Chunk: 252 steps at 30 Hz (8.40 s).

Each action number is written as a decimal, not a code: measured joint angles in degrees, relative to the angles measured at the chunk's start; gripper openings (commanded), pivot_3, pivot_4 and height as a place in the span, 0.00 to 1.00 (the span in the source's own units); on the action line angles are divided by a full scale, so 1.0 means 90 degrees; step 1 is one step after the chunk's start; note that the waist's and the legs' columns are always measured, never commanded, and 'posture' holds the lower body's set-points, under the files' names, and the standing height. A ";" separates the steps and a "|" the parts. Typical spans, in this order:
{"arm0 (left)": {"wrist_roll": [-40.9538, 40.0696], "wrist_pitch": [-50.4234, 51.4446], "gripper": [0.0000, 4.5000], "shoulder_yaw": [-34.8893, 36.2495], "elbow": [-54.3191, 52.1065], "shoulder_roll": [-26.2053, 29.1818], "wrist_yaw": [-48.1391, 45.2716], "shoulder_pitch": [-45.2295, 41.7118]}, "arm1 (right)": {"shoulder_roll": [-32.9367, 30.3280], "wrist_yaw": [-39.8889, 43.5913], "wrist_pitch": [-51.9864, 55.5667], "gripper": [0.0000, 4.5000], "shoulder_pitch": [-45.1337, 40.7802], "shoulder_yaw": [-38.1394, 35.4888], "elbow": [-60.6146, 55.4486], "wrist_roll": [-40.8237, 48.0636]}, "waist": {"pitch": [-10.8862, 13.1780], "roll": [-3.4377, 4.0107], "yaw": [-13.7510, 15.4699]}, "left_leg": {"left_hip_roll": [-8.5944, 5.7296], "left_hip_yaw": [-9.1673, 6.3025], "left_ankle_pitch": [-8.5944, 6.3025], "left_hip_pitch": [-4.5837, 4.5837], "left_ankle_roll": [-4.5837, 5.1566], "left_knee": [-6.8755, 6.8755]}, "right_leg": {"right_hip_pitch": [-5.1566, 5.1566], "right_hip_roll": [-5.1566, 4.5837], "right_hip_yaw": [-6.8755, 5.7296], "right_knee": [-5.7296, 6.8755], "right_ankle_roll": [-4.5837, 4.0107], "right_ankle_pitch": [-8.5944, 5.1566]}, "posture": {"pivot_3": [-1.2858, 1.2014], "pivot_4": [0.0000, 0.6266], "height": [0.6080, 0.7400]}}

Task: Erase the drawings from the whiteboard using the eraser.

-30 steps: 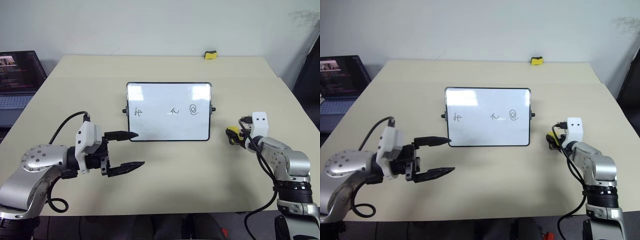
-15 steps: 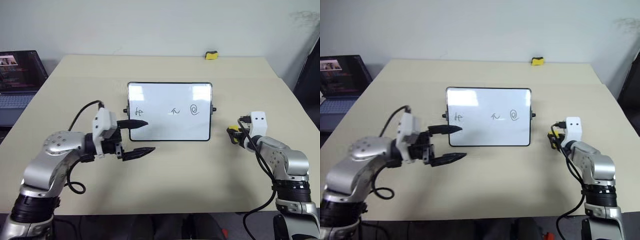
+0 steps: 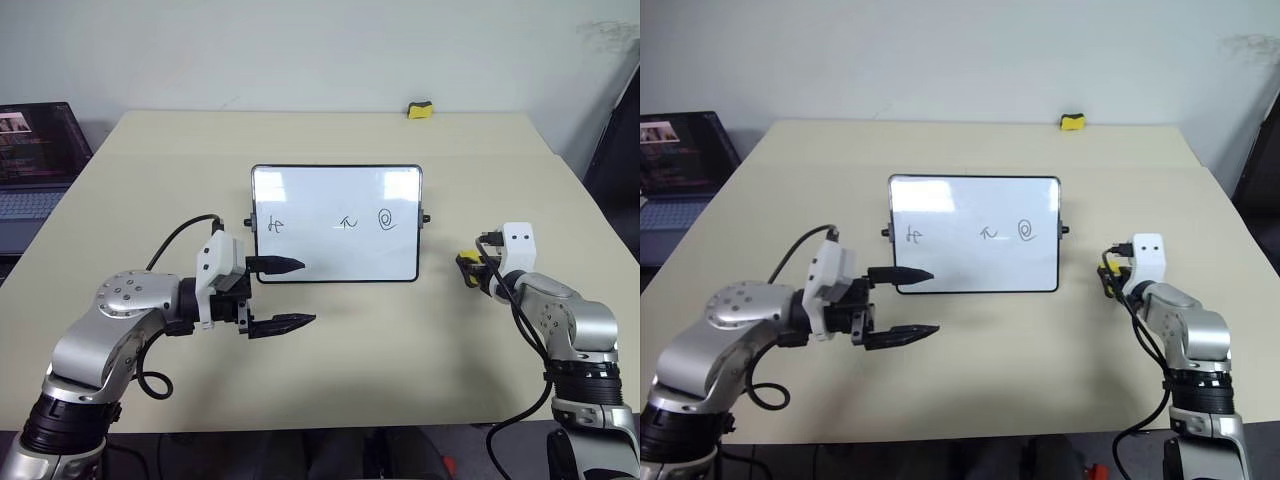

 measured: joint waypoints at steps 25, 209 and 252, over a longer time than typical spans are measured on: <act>0.0226 0.0309 1.00 0.0390 -0.0262 -0.0188 0.1377 0.0165 | -0.0229 0.0818 -0.2676 0.28 0.0402 0.0234 -0.0975 -0.0533 | 0.0000 0.0000 -0.0008 | 0.0001 -0.0004 0.0000 0.0004 -0.0001 0.0000 | 0.0000 0.0000 0.0003 0.0002 0.0002 -0.0001 | 0.52 0.24 1.00; 0.0282 0.0849 1.00 0.0755 -0.0375 -0.0688 0.2814 0.0305 | 0.2072 0.1899 -0.5896 0.27 -0.2510 0.2311 0.2717 -0.2448 | -0.0014 -0.0058 -0.0146 | 0.0010 -0.0025 0.0015 -0.0009 -0.0051 -0.0012 | -0.0041 0.0000 0.0013 0.0022 -0.0025 0.0016 | 0.52 0.24 1.00; 0.0534 0.1047 1.00 0.1920 -0.0290 -0.0781 0.3978 0.1057 | 0.1048 0.3119 -0.4231 0.27 -0.0583 0.3479 -0.0084 -0.2265 | -0.0015 -0.0065 -0.0144 | 0.0007 -0.0037 0.0007 0.0007 -0.0047 -0.0016 | -0.0019 0.0009 0.0003 0.0017 -0.0021 0.0007 | 0.52 0.24 1.00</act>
